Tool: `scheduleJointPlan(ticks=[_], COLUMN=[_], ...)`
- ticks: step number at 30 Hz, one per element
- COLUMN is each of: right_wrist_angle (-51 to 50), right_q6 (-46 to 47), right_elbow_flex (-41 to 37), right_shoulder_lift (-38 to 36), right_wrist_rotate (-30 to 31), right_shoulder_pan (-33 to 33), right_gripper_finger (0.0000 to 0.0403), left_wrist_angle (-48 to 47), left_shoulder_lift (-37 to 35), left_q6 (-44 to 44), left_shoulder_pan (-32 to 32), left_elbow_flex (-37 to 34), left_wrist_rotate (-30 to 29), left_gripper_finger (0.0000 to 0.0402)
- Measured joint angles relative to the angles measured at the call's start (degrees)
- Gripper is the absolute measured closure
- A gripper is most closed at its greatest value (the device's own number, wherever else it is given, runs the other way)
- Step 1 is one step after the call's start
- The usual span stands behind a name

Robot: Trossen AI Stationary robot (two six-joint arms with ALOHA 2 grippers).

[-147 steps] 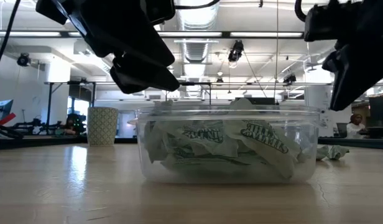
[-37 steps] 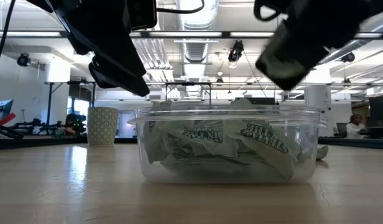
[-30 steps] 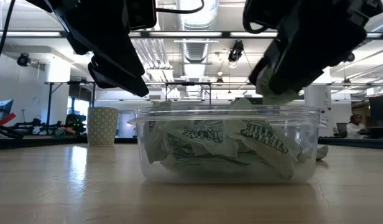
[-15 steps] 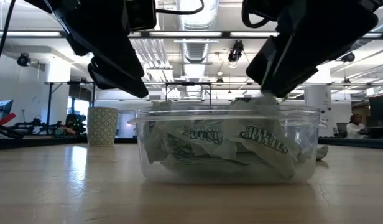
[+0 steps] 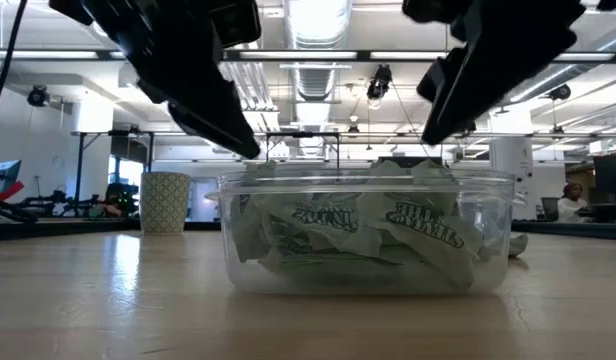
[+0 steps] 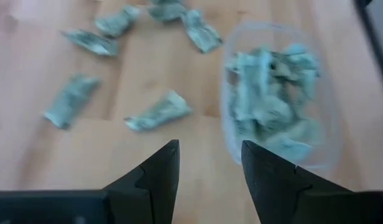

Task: Pick and place Stevia / Truvia into bins
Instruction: Put the stevia packet into the transparent container

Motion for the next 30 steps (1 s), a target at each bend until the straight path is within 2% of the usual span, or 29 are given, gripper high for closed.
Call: scheduleJointPlan(ticks=[5, 13, 24, 30], right_wrist_angle=[-5.1, -9.9, -9.5, -9.5], right_q6=[1.3, 9.0, 23.3, 30.9], right_elbow_flex=[-0.2, -2.8, -10.5, -12.6], right_shoulder_lift=[-4.0, -9.6, -16.7, -18.7], right_wrist_rotate=[3.4, 5.6, 7.9, 11.8], right_shoulder_pan=[0.1, 0.2, 4.4, 8.9], right_gripper_finger=[0.0275, 0.0291, 0.0304, 0.0304], left_wrist_angle=[0.2, 0.9, 7.3, 7.8], left_shoulder_lift=[1.2, 7.8, 15.0, 15.1], left_q6=[5.7, 15.5, 21.9, 22.0], left_shoulder_pan=[4.1, 8.6, 8.6, 8.6], left_elbow_flex=[0.0, 2.0, 3.0, 3.1], left_wrist_rotate=[-1.1, 8.0, 9.3, 6.6], left_gripper_finger=[0.0245, 0.0245, 0.0245, 0.0245])
